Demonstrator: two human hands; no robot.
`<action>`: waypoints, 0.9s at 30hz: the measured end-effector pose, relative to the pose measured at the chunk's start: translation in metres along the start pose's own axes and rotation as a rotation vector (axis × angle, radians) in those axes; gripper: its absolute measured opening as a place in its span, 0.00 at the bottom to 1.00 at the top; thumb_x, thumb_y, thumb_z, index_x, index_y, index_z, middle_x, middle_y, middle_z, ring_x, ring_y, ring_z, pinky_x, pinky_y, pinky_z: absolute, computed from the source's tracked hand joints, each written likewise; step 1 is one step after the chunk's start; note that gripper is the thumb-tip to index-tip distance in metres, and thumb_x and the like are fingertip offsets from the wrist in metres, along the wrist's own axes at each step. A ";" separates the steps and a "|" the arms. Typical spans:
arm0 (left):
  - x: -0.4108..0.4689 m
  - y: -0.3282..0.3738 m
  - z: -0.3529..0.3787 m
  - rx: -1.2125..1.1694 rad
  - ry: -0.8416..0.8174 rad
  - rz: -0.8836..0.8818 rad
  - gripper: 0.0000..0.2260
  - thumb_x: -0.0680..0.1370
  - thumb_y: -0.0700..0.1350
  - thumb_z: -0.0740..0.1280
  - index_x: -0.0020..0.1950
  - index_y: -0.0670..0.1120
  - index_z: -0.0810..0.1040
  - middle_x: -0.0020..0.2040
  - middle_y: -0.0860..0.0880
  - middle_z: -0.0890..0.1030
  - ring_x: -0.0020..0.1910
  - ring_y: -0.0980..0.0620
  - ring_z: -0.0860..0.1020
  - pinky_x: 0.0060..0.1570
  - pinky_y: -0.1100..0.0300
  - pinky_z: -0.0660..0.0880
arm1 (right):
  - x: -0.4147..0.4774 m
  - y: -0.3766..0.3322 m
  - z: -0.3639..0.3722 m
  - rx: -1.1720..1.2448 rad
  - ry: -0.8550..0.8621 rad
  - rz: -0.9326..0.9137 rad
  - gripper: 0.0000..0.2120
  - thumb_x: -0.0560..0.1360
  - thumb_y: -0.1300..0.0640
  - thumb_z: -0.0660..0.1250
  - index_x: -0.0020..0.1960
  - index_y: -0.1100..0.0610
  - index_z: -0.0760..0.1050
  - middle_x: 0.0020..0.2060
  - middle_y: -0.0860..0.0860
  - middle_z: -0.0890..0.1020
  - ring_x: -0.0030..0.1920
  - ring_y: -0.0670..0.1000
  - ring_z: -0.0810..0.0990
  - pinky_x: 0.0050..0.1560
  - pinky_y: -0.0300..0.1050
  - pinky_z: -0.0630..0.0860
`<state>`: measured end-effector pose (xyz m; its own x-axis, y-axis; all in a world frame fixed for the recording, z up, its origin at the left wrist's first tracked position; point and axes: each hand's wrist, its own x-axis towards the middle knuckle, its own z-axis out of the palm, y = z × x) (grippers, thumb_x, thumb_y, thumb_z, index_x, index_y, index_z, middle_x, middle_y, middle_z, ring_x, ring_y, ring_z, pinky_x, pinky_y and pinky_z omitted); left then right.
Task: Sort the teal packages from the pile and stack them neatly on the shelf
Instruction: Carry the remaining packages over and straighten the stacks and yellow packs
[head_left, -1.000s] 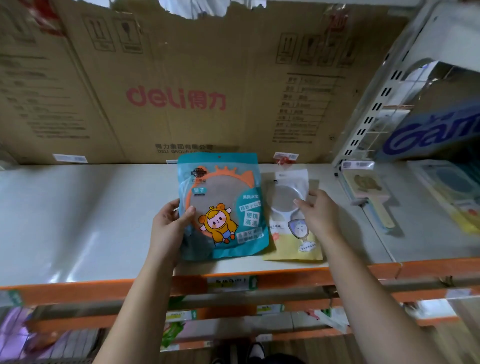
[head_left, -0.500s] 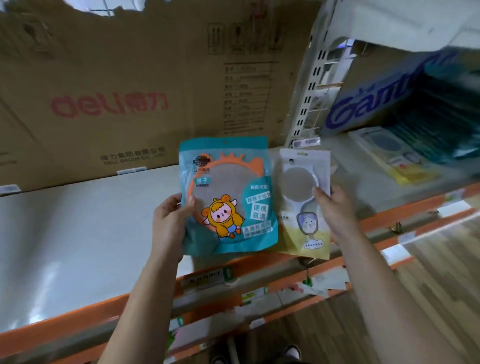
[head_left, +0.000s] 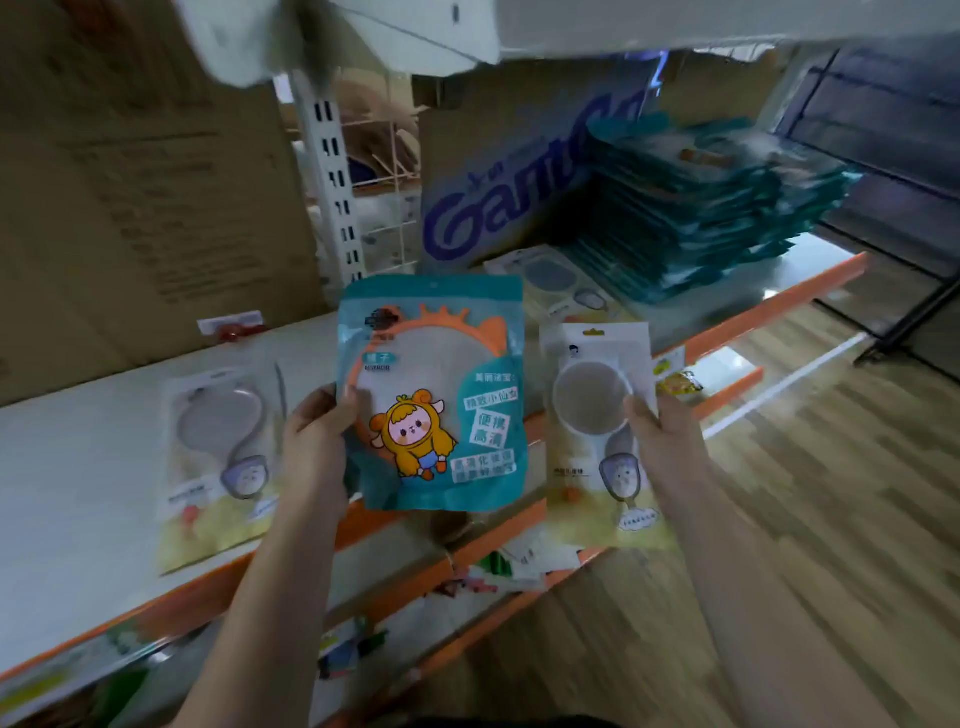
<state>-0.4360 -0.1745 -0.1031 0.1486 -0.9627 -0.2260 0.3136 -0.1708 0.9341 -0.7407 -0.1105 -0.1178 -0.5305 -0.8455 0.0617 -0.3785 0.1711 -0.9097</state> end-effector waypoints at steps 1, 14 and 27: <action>-0.003 -0.005 0.017 -0.002 -0.004 0.007 0.05 0.79 0.40 0.66 0.43 0.44 0.77 0.31 0.53 0.81 0.28 0.55 0.79 0.26 0.65 0.74 | 0.007 0.008 -0.015 0.007 0.003 0.002 0.10 0.81 0.57 0.61 0.41 0.55 0.73 0.34 0.50 0.75 0.38 0.52 0.73 0.38 0.46 0.67; 0.014 -0.033 0.154 -0.112 0.068 -0.052 0.04 0.77 0.39 0.67 0.43 0.46 0.77 0.32 0.53 0.83 0.29 0.56 0.81 0.25 0.65 0.76 | 0.103 0.069 -0.091 0.083 0.018 0.017 0.09 0.80 0.57 0.61 0.43 0.50 0.77 0.36 0.46 0.81 0.35 0.39 0.77 0.33 0.30 0.70; 0.081 -0.013 0.296 -0.197 -0.123 0.081 0.13 0.79 0.37 0.62 0.39 0.50 0.80 0.36 0.54 0.81 0.36 0.57 0.81 0.38 0.61 0.77 | 0.227 0.097 -0.138 0.195 -0.013 0.000 0.07 0.80 0.56 0.64 0.44 0.50 0.77 0.35 0.40 0.83 0.35 0.34 0.78 0.34 0.27 0.71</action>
<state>-0.7056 -0.3123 -0.0512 0.0690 -0.9920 -0.1055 0.4841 -0.0592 0.8730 -1.0022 -0.2159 -0.1352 -0.5199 -0.8523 0.0576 -0.2235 0.0706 -0.9721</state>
